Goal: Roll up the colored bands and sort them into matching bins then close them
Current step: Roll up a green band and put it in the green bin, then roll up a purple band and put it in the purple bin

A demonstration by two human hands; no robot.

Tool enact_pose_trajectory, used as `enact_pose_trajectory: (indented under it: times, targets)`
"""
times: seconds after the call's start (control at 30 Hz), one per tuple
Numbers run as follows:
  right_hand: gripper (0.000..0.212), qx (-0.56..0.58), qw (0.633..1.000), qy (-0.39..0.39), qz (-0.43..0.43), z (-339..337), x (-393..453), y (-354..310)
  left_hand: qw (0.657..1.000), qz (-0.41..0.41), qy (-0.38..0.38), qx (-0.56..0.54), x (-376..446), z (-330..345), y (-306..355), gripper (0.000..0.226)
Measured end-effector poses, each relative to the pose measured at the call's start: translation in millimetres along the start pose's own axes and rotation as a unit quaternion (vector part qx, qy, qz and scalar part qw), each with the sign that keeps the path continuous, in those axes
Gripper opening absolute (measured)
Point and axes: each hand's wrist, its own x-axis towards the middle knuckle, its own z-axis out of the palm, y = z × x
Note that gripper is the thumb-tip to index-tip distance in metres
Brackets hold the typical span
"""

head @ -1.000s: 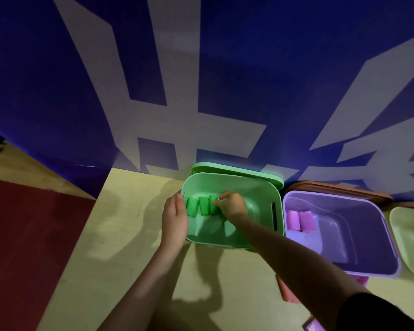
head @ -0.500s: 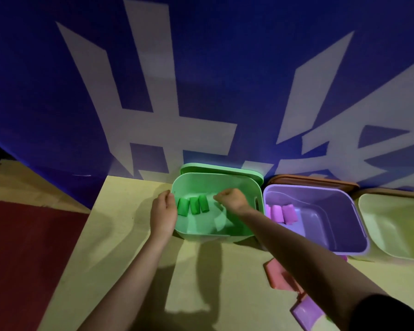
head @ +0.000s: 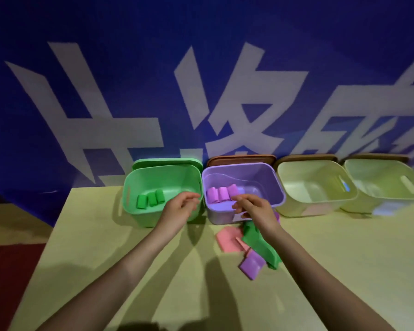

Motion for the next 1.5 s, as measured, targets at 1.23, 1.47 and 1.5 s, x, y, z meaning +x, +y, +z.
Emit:
enact_pose_trajectory:
  times: [1.23, 1.47, 1.5]
  targets:
    - [0.029, -0.160, 0.978, -0.085, 0.100, -122.2, 67.5, 155.6, 0.960, -0.263, 0.096, -0.007, 23.6, 228.9, -107.2, 0.021]
    - [0.038, -0.021, 0.991, -0.054, 0.120, -127.3, 43.2, 164.0, 0.974, -0.201, 0.107, 0.003, 18.1, 227.5, -98.7, 0.011]
    - [0.038, -0.007, 0.991, -0.040, 0.126, -132.3, 41.0, 165.5, 0.972, -0.193, 0.128, -0.029, 15.2, 223.5, -92.7, 0.010]
